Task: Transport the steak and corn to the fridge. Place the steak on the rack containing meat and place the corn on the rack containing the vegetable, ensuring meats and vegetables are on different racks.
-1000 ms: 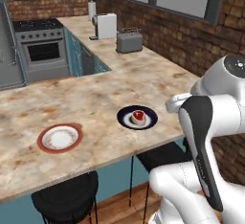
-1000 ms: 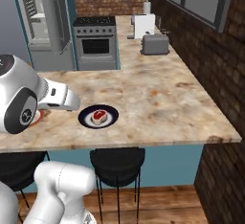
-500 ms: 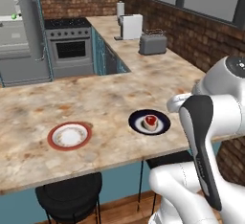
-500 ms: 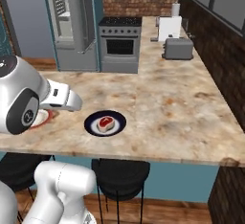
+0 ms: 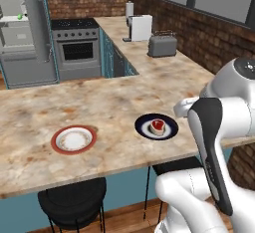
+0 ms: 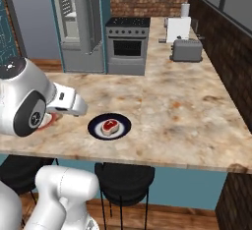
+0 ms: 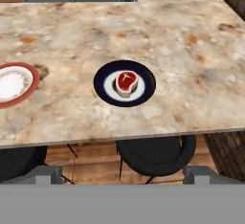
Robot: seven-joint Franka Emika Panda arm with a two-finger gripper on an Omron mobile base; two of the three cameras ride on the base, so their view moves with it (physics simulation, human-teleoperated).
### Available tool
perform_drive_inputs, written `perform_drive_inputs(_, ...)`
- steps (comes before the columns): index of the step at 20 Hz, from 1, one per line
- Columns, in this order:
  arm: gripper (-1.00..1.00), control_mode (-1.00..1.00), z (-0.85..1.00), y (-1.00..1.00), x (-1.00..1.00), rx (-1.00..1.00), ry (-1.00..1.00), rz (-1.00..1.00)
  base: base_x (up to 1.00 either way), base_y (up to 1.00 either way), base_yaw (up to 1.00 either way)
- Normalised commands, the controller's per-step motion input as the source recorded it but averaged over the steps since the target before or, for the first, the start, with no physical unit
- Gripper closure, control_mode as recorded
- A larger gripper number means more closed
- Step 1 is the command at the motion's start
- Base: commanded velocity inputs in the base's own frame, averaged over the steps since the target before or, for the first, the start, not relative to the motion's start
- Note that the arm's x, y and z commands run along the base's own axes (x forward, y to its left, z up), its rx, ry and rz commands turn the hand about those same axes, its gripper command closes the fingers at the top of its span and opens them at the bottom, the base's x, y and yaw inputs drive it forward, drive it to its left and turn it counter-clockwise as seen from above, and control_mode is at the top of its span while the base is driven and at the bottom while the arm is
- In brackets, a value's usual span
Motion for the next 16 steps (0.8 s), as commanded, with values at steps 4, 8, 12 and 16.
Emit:
perform_drive_inputs(4,-1.00,-1.00,-0.54,-0.06,0.60,0.14,0.07,-0.02,0.00,0.00,0.00)
perform_drive_inputs(8,-1.00,-1.00,-0.90,-0.04,0.82,0.02,0.15,0.00,0.00,0.00,0.00)
perform_drive_inputs(12,-1.00,-1.00,-0.78,0.00,1.00,-0.03,0.18,-0.07,0.00,0.00,0.00)
perform_drive_inputs(16,-1.00,-1.00,-0.87,-0.19,0.97,0.00,0.28,-0.07,0.00,0.00,0.00)
